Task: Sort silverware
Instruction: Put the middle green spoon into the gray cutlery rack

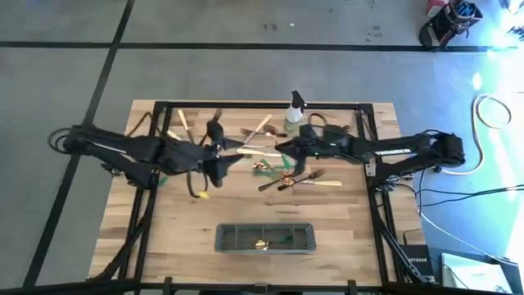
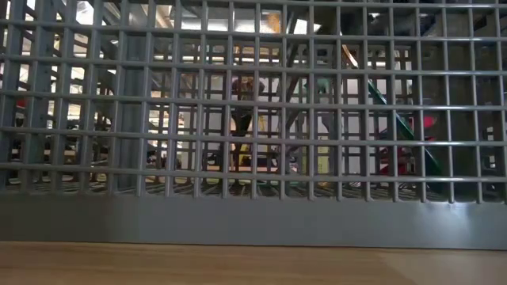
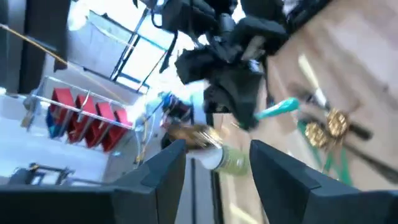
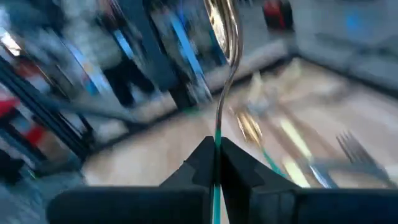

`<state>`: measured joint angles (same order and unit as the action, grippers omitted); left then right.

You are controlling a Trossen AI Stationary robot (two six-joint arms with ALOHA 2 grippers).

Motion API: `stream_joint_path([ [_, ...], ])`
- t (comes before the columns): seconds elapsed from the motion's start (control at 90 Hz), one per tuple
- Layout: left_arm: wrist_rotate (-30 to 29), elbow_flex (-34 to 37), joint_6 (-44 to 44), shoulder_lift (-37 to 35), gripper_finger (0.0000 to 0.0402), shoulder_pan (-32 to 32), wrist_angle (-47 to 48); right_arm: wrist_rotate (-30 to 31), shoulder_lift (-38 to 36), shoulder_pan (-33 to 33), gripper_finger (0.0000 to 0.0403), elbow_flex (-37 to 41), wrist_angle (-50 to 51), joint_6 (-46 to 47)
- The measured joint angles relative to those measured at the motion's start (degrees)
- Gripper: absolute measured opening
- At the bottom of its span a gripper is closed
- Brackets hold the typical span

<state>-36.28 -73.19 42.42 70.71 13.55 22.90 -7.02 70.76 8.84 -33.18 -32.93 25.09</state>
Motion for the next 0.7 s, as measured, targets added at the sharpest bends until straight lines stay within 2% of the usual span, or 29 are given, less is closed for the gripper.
stream_joint_path([
  [0.122, 0.5, 1.2, -2.4, -1.9, 0.0163, -0.6, -0.1, 2.0, -3.4, -4.7, 0.0000, 4.7, -5.4, 0.6],
  [0.267, 3.6, 1.5, -7.9, -2.6, 0.0162, -2.1, 0.8, 6.8, -6.6, -13.2, 0.0000, 5.3, -8.1, -0.8],
  [0.478, 15.0, 1.6, -14.6, -2.5, 0.0162, -5.0, 0.7, 18.8, -6.6, -27.4, 0.0000, 5.4, -9.9, -7.2],
  [0.7, 20.1, 1.6, -19.7, -2.5, 0.0162, -6.6, 0.2, 33.3, -5.5, -40.4, 0.0000, 5.4, -10.7, -11.6],
])
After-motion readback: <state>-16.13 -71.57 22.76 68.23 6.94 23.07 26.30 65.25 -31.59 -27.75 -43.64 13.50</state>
